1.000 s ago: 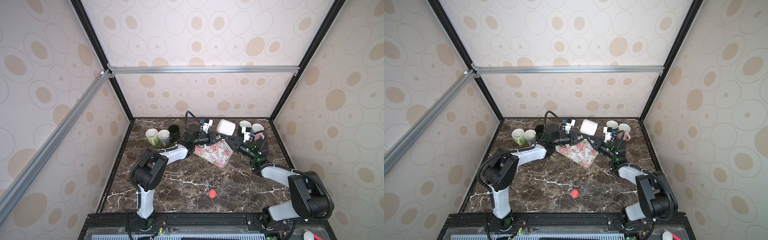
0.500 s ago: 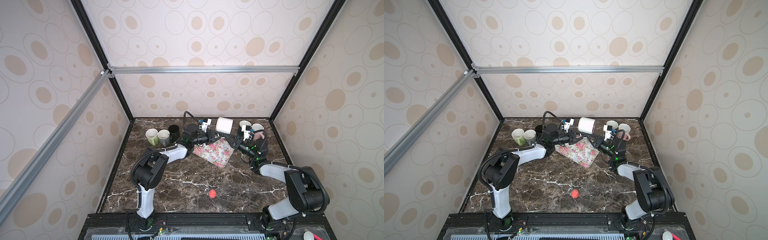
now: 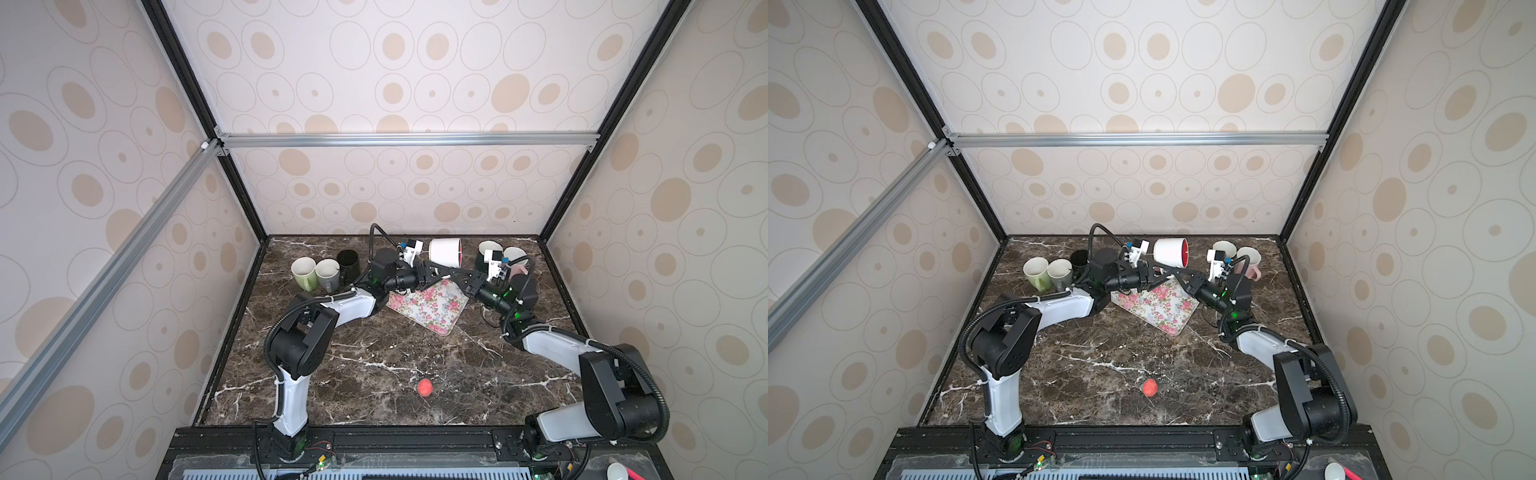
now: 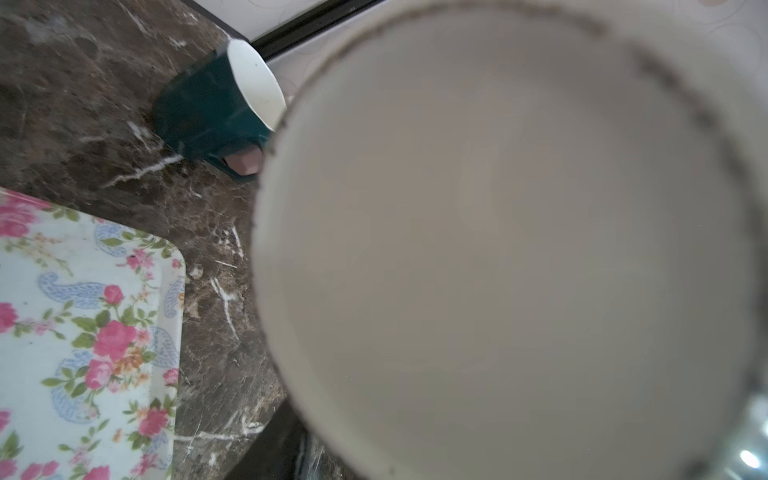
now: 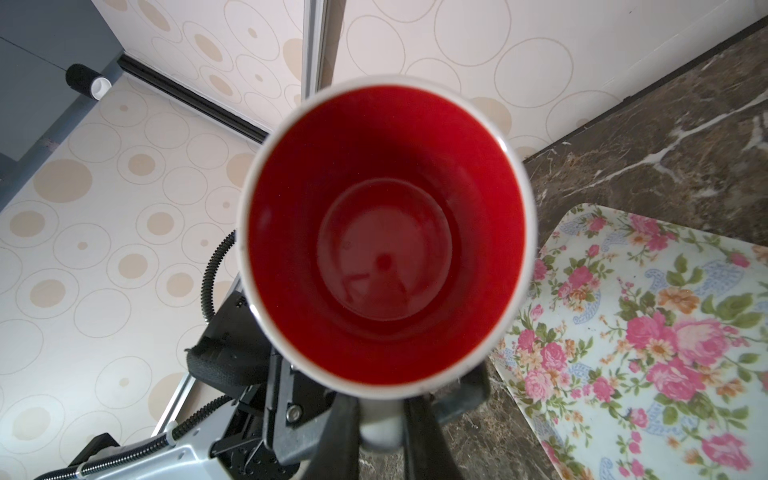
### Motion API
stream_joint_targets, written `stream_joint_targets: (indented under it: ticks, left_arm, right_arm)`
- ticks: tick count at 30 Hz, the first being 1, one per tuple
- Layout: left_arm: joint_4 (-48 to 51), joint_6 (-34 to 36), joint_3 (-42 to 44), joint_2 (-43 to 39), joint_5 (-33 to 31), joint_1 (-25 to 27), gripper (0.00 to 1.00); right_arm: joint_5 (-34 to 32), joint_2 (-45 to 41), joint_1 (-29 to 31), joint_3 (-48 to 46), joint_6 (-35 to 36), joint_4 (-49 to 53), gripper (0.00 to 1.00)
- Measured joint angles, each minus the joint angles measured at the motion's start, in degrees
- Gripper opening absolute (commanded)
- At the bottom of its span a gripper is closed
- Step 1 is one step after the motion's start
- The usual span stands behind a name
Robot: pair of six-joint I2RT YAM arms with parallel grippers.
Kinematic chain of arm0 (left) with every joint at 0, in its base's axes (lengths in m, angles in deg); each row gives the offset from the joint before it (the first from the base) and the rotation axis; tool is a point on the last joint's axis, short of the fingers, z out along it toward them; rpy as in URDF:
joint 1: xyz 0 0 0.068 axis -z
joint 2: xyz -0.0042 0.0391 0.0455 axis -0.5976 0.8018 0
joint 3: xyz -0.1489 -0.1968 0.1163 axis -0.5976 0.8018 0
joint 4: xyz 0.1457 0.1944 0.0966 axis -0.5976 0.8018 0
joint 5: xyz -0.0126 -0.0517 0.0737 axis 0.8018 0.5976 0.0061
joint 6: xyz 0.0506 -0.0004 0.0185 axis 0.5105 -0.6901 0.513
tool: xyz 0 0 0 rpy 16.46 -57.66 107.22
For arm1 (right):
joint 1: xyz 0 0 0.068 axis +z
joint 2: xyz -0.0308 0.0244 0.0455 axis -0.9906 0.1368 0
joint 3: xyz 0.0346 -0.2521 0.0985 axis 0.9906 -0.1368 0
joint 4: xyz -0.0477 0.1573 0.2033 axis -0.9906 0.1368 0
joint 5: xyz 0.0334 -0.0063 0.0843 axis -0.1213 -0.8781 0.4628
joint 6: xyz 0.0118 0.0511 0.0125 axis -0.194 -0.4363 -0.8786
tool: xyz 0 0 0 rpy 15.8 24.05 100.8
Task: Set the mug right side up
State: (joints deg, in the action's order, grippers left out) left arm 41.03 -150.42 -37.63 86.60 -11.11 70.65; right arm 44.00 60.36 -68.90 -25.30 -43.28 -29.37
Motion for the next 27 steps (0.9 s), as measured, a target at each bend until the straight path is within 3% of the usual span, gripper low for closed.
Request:
stream_joint_targets:
  ticks: [3,16,27]
  left_arm:
    - [1.9,0.6,0.0,0.0,-1.2,0.0,0.97]
    - [7.2,4.2,4.0,-1.5,-6.8,-0.7,0.98]
    - [14.6,12.0,3.9,-9.2,-11.1,-1.8,0.98]
  right_arm:
    - [-0.6,-0.1,0.0,0.1,0.4,0.0,0.0]
    - [-1.8,3.5,0.7,0.2,-0.1,1.9,0.0]
    - [-4.3,5.8,0.8,-0.1,1.2,12.3,0.0]
